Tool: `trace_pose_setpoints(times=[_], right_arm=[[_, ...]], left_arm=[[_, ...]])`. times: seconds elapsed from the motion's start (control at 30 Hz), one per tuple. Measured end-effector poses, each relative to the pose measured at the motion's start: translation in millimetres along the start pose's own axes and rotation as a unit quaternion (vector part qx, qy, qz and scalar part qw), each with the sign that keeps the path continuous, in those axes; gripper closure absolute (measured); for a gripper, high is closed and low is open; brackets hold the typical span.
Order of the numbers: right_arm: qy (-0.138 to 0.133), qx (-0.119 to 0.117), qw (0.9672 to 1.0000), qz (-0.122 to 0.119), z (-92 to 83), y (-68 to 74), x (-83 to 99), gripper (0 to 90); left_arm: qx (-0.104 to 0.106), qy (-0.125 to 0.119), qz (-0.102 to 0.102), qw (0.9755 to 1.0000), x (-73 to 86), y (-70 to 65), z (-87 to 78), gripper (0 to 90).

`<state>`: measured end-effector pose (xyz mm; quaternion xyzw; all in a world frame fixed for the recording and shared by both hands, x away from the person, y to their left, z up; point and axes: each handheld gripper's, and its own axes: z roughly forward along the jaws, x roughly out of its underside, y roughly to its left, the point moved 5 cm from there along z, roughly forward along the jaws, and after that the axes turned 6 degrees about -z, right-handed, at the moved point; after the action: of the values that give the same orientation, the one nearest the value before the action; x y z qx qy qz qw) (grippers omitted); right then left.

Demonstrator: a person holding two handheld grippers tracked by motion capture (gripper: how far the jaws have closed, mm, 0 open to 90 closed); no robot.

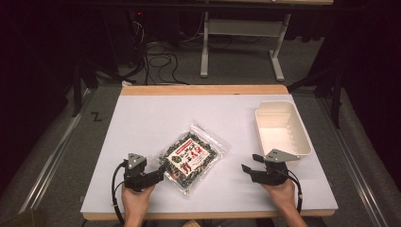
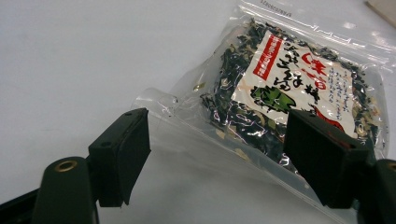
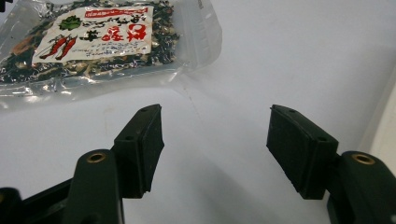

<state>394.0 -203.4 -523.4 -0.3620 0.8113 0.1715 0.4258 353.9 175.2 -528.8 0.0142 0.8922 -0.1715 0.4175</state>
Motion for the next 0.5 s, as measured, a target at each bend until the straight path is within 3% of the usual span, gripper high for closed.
trace_pose_setpoints(times=[0.13, 0.5], right_arm=[[0.003, 0.008, 0.9999, -0.013, 0.6, 0.6, 0.8, 36.0], [0.005, 0.013, 0.9997, -0.018, 2.3, 1.6, 1.0, 34.9]], left_arm=[[0.001, 0.008, 0.002, 1.0000, 0.6, -1.2, 1.0, 22.8], [0.003, 0.023, -0.002, 0.9997, 3.6, -1.2, 3.7, 22.4]])
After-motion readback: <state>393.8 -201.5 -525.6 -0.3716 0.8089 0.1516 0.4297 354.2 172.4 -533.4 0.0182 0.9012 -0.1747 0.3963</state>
